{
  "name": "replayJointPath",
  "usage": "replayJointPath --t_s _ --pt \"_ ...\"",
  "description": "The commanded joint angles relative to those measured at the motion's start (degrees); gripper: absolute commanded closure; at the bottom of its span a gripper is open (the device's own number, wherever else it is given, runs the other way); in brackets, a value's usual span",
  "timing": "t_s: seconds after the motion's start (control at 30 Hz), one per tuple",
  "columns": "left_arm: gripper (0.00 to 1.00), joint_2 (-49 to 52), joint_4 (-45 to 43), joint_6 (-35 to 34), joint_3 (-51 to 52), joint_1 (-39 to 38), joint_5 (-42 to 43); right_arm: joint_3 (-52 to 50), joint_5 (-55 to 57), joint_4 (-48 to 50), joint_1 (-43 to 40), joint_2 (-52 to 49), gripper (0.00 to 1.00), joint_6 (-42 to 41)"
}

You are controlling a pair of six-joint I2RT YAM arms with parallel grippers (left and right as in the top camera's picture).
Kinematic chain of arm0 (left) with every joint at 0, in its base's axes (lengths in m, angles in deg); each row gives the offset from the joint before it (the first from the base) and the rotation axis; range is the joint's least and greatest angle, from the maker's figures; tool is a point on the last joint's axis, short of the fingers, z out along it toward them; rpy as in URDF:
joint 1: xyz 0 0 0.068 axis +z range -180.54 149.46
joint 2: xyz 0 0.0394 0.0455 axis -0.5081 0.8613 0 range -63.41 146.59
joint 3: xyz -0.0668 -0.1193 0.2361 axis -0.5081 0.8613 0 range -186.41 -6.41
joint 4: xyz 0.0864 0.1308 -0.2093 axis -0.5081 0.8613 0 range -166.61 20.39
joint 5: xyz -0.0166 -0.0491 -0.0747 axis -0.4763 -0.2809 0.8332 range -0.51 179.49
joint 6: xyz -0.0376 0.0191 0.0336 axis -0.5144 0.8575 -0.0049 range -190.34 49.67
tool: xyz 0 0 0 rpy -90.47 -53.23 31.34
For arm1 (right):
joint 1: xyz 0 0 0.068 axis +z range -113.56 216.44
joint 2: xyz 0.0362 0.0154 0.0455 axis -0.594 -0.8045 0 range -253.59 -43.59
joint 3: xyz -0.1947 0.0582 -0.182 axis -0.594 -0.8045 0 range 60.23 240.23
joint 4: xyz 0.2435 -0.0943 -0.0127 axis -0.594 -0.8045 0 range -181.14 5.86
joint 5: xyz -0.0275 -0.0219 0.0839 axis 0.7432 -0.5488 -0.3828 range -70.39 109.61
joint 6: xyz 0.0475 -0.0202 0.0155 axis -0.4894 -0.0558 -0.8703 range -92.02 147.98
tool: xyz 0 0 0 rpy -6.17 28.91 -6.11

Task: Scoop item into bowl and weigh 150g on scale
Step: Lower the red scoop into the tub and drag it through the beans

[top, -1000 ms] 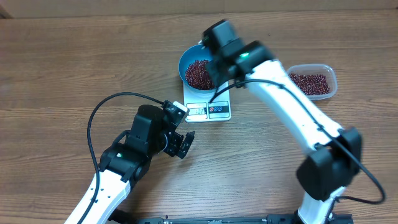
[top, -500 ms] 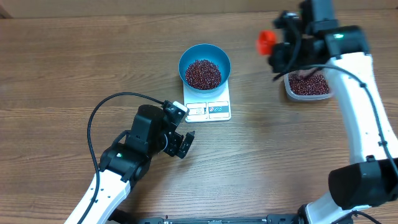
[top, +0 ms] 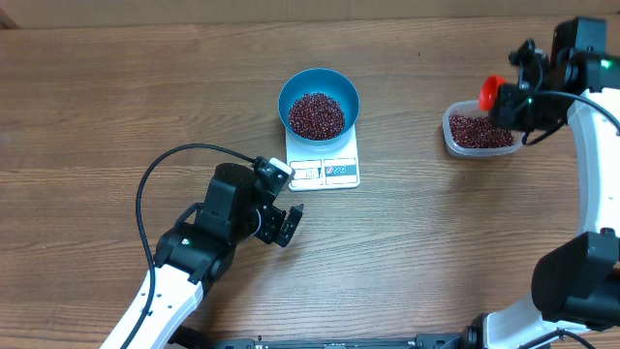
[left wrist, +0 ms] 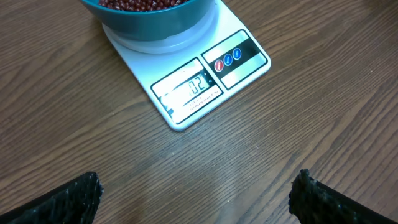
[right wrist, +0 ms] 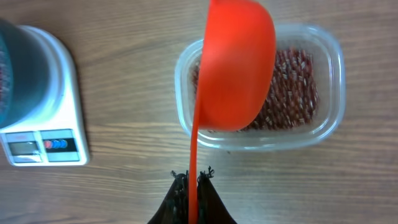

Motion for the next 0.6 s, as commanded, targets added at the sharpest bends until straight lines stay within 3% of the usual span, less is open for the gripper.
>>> replayJointPath --t_s 0.0,0.57 --pt "0.01 0.31 -0.09 -0.52 0.2 0.22 -0.35 -3.65 0.59 2.25 -0.9 0.92 0.96 0.46" --pt "0.01 0.31 -0.09 -0.52 0.2 0.22 -0.35 -19.74 2.93 20.74 -0.9 -1.7 0.96 1.73"
